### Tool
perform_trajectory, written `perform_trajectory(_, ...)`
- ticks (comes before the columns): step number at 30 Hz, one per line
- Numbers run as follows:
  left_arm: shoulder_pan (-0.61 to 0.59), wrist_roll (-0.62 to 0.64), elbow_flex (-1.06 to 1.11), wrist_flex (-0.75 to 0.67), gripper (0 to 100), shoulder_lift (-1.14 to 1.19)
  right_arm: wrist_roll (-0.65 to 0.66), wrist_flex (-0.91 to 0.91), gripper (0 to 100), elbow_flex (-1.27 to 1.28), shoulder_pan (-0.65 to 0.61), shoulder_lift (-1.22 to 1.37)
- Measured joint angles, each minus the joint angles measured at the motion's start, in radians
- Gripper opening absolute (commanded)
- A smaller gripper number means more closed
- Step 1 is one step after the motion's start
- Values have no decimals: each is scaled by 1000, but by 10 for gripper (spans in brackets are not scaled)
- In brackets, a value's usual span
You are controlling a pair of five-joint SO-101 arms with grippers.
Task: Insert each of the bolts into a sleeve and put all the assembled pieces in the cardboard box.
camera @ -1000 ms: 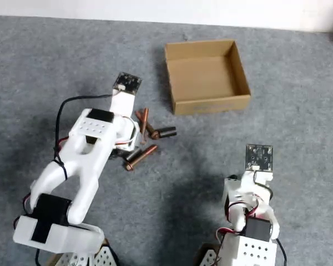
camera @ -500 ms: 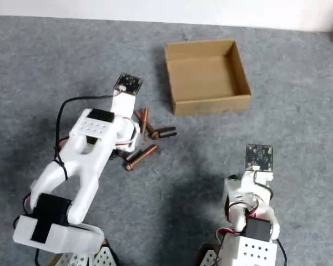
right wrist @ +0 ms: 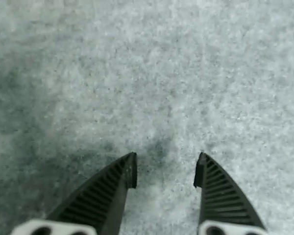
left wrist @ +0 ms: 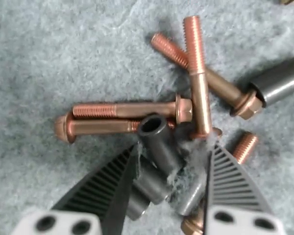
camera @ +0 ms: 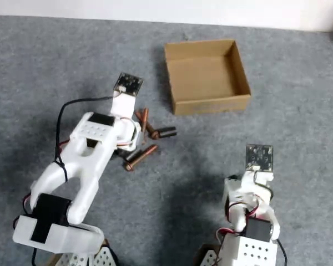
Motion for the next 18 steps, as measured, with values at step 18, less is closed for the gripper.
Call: perform_trajectory(18, -104, 48, -32, 86, 216, -2, 0, 0, 183, 0, 0, 0)
